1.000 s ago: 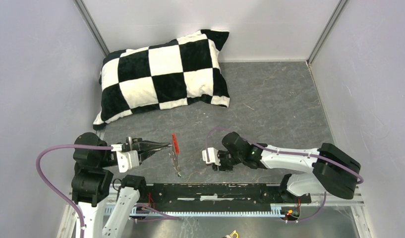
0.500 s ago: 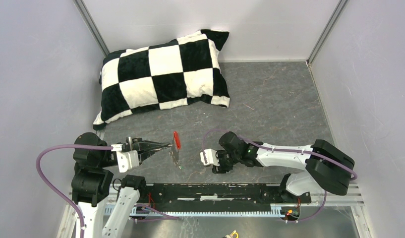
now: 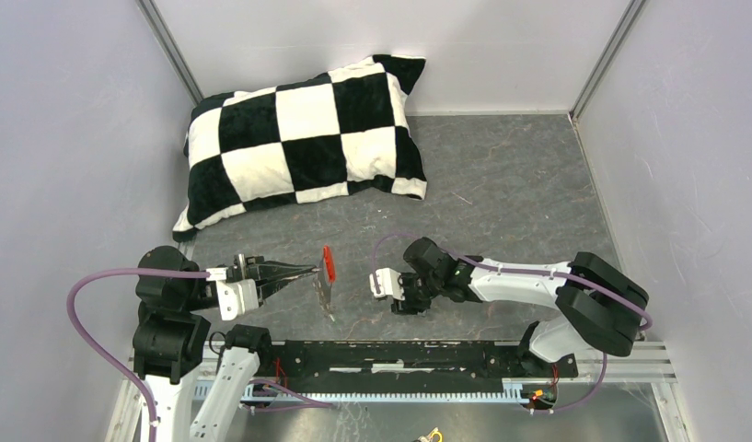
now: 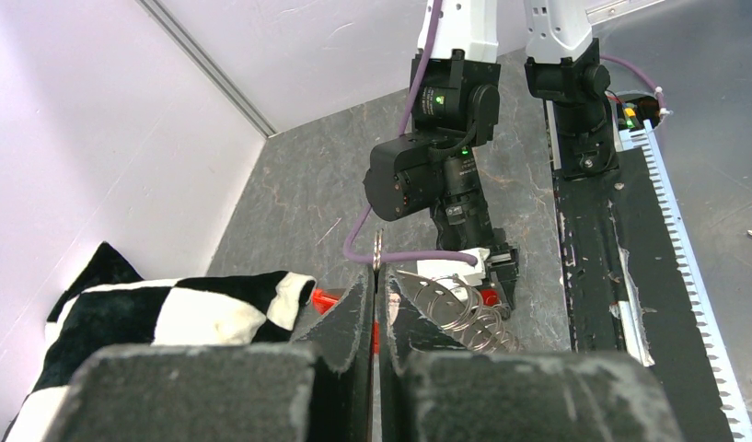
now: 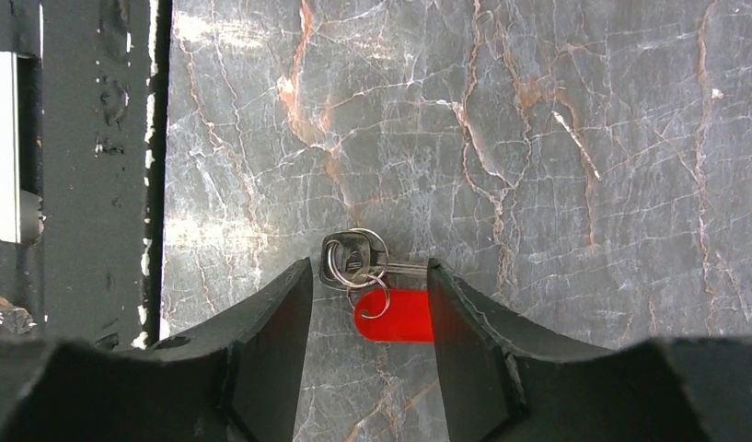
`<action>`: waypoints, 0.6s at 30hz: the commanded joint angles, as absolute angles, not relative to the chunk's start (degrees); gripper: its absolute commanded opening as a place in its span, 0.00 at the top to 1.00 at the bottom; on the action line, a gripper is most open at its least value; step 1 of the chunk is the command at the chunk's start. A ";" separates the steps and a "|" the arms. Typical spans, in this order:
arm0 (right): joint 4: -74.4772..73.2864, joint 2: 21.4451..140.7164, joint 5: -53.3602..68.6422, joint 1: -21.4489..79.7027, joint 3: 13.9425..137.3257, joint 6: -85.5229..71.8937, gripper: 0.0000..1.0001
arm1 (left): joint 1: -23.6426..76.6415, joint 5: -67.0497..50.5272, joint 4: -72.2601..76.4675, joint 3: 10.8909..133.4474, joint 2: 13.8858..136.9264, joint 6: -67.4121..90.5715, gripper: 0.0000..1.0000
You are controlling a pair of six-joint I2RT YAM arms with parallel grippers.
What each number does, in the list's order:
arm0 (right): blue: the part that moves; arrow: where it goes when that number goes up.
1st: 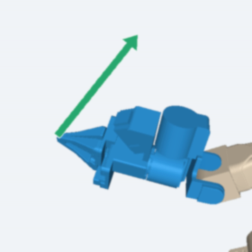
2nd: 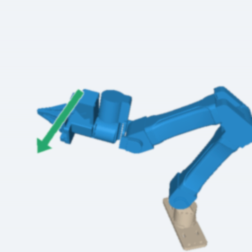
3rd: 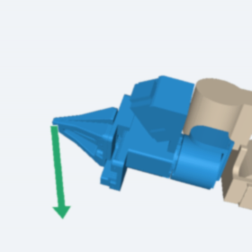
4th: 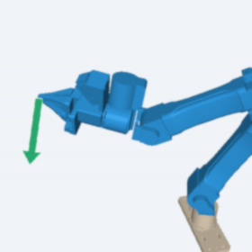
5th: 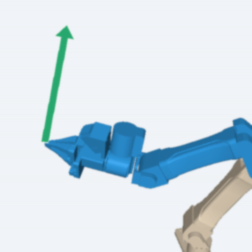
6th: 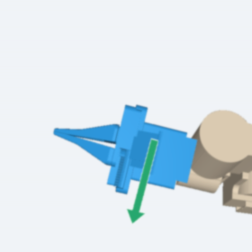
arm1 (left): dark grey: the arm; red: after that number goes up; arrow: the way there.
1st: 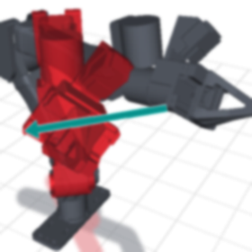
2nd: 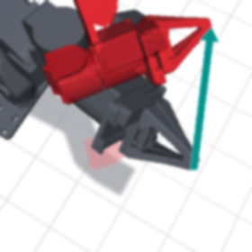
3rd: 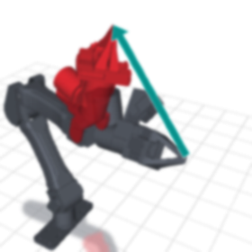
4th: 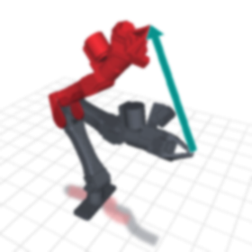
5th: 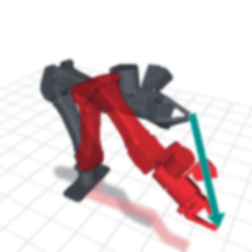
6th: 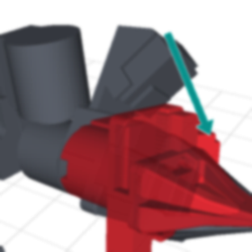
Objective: Put the keys on the keyring
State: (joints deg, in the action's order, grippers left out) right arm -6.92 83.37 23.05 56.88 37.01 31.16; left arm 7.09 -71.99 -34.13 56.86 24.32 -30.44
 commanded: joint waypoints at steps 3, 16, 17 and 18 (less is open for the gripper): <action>-7.25 84.28 23.95 56.60 38.68 29.89 0.47 | 6.81 -71.22 -33.01 58.46 24.00 -28.30 0.98; -8.41 86.72 23.47 56.62 40.36 29.09 0.51 | 6.77 -71.02 -33.28 58.80 23.75 -28.60 0.98; -8.63 87.06 23.55 56.61 40.57 29.09 0.51 | 6.77 -71.02 -33.37 58.80 23.73 -28.72 0.98; -8.99 87.39 23.67 56.59 40.97 29.14 0.51 | 6.77 -70.99 -33.46 58.80 23.73 -28.85 0.98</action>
